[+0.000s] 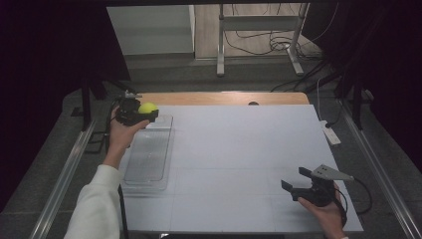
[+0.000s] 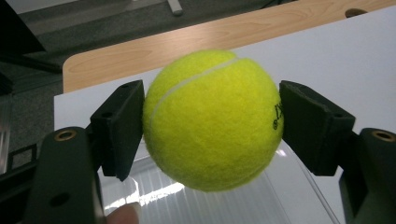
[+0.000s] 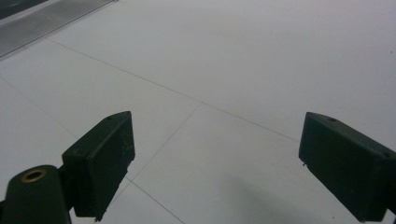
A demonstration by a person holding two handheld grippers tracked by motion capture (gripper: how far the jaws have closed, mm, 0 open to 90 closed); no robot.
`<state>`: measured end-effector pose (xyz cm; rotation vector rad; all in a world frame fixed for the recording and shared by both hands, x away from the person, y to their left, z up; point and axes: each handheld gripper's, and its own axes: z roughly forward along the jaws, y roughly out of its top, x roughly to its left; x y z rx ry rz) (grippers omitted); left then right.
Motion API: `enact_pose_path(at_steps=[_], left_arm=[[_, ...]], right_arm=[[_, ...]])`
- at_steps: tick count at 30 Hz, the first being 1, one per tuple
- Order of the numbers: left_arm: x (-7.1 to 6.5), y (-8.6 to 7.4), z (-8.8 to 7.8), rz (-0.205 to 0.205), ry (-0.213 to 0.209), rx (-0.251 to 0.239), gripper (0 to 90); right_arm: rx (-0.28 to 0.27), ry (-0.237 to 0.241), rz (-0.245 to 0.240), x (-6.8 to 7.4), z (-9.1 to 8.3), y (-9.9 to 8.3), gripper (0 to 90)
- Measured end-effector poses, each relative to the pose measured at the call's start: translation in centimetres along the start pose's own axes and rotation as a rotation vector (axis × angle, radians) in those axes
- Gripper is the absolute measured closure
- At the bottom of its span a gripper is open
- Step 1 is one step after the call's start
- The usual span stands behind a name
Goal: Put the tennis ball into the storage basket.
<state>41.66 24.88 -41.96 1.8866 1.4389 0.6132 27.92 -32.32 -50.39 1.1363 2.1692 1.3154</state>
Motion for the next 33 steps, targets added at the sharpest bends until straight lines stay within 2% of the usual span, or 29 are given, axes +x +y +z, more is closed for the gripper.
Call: enact_pose_path(at_steps=[14, 33], left_arm=[[1.3, -0.3, -0.1, -0.032, 0.038, 0.008, 27.1], [2.3, -1.3, 1.1, -0.055, 0.066, 0.054, 27.1]], right_arm=[[0.000, 0.000, 0.001, 0.0, 0.0, 0.0, 10.9], [0.001, -0.003, 0.001, 0.0, 0.0, 0.0, 11.0]])
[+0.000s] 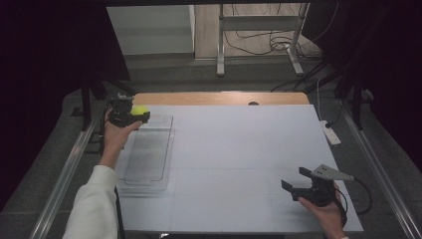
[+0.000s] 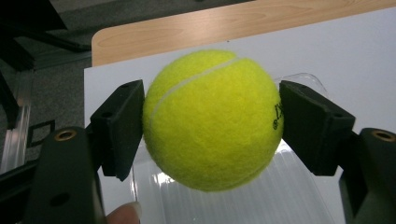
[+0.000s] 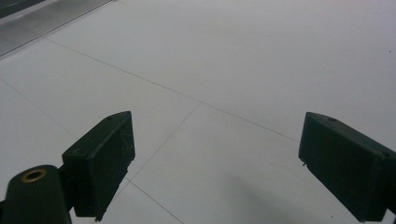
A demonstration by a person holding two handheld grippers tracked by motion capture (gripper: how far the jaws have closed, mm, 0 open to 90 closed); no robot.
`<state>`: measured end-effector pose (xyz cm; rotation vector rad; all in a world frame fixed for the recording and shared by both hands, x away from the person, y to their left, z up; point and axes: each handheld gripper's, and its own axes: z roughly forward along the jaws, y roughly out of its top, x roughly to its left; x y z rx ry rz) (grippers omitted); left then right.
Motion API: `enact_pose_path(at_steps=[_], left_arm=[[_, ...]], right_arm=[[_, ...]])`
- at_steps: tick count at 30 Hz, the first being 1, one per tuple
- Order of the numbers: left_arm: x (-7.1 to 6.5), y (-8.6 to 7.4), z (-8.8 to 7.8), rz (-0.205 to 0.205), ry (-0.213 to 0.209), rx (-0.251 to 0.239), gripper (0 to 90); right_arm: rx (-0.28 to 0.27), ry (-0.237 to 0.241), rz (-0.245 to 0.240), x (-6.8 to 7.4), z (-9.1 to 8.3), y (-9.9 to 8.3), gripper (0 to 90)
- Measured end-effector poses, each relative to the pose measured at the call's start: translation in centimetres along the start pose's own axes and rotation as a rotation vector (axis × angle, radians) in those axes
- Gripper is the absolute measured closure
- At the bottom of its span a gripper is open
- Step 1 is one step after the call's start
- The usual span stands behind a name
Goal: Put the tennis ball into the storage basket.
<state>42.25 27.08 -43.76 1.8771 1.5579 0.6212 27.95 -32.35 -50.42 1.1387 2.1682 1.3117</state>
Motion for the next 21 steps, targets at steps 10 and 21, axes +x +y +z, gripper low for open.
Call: enact_pose_path(at_steps=[10, 21], left_arm=[[0.1, -0.3, 0.4, -0.004, -0.001, 0.016, 27.1], [0.4, -0.8, 1.2, -0.010, -0.003, 0.043, 27.1]], right_arm=[[0.000, 0.000, 0.001, 0.0, 0.0, 0.0, 11.0], [0.002, -0.001, 0.001, 0.0, 0.1, 0.0, 11.0]])
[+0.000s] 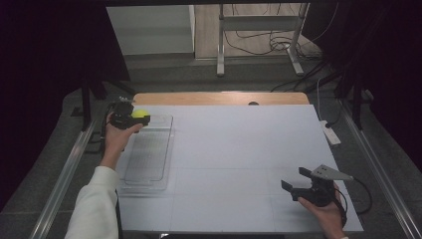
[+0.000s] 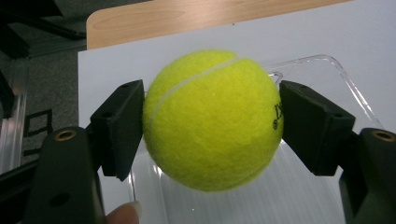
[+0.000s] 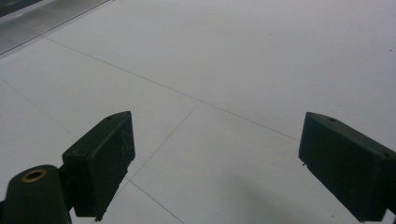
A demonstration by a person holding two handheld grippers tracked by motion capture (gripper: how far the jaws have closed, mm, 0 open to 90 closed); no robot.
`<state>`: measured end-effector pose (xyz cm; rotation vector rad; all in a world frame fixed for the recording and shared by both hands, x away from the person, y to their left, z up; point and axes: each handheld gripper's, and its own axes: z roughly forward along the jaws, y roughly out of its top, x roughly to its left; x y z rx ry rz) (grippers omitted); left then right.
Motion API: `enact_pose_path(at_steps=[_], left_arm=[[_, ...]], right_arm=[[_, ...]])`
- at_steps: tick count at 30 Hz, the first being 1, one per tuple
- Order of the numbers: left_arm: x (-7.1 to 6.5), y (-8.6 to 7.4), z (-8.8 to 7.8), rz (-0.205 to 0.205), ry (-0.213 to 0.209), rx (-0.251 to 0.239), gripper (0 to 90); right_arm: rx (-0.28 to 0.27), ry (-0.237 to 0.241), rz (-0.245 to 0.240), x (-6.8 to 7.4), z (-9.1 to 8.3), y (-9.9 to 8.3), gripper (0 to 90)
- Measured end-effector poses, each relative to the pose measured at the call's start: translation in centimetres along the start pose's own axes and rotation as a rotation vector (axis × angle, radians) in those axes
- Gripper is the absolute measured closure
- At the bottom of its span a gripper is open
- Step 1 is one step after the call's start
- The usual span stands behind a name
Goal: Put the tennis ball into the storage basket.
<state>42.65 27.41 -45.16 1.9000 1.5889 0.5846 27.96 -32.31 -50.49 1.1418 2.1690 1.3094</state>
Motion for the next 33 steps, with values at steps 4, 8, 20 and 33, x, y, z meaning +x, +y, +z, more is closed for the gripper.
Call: enact_pose_path(at_steps=[4, 8, 20, 33], left_arm=[[0.1, -0.1, 0.2, 0.002, -0.001, 0.007, 27.1], [0.1, -0.2, 0.5, 0.000, -0.006, 0.018, 27.1], [0.2, -0.6, 1.3, -0.002, -0.009, 0.048, 27.1], [0.0, -0.8, 2.0, 0.007, 0.000, 0.075, 27.1]], right_arm=[[0.001, 0.000, 0.001, 0.0, 0.0, 0.0, 11.0], [0.002, 0.000, 0.001, 0.0, 0.0, 0.0, 11.0], [0.002, 0.000, 0.000, 0.0, 0.0, 0.0, 11.0], [0.003, 0.000, -0.002, 0.0, 0.0, 0.0, 11.0]])
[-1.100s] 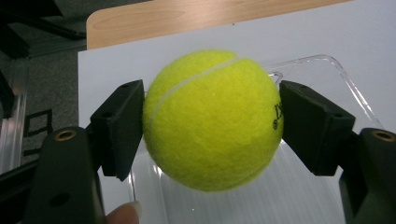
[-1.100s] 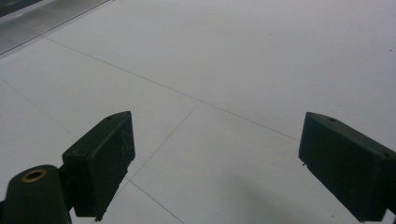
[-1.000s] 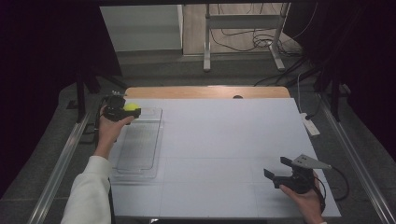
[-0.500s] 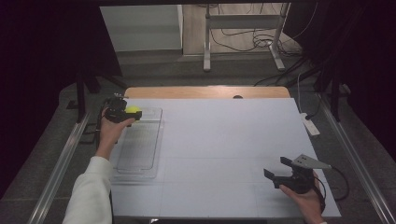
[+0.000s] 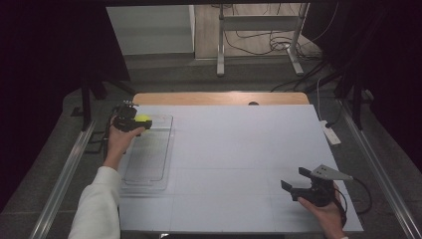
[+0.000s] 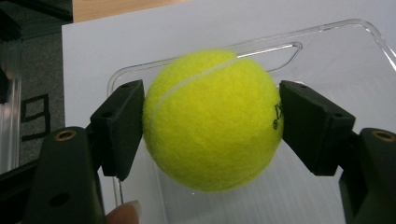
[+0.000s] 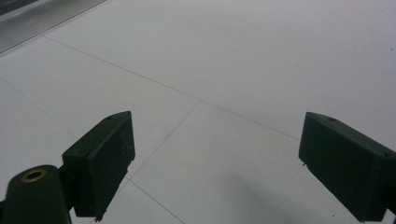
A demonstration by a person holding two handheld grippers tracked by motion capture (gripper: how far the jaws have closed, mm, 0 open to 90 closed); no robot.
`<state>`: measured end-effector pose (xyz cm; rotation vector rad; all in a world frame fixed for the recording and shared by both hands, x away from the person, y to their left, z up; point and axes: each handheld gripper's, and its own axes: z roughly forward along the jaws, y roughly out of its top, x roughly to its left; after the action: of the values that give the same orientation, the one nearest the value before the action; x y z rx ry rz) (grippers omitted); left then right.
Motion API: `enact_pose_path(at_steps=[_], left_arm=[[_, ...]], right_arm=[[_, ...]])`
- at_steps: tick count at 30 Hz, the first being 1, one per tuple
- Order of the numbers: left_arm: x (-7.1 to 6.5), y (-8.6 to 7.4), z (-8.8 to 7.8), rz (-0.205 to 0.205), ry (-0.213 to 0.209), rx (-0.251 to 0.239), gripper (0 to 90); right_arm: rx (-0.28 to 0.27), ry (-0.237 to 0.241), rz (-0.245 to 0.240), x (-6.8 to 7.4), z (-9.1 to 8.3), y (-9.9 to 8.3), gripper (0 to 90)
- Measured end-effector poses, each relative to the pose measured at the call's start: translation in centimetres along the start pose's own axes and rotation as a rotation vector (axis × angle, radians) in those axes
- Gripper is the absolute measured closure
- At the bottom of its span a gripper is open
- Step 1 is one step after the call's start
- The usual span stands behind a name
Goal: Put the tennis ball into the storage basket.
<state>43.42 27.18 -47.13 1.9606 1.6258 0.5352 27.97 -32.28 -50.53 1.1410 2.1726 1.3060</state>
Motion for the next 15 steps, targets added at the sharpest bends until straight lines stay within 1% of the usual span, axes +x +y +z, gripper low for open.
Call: enact_pose_path(at_steps=[2, 3, 12, 15], left_arm=[[0.0, 0.0, 0.1, 0.000, 0.001, 0.004, 27.1], [0.0, 0.0, 0.2, 0.007, 0.005, 0.009, 27.1], [-0.2, -0.2, 1.0, 0.022, 0.014, 0.058, 27.0], [-0.2, -0.2, 1.3, 0.016, 0.014, 0.064, 27.0]], right_arm=[[-0.001, -0.001, 0.001, 0.0, 0.0, 0.0, 11.0], [-0.001, -0.001, 0.001, 0.0, 0.0, 0.0, 11.0], [0.001, 0.000, 0.002, 0.0, 0.0, 0.0, 11.0], [0.001, 0.000, 0.000, 0.0, 0.0, 0.0, 11.0]])
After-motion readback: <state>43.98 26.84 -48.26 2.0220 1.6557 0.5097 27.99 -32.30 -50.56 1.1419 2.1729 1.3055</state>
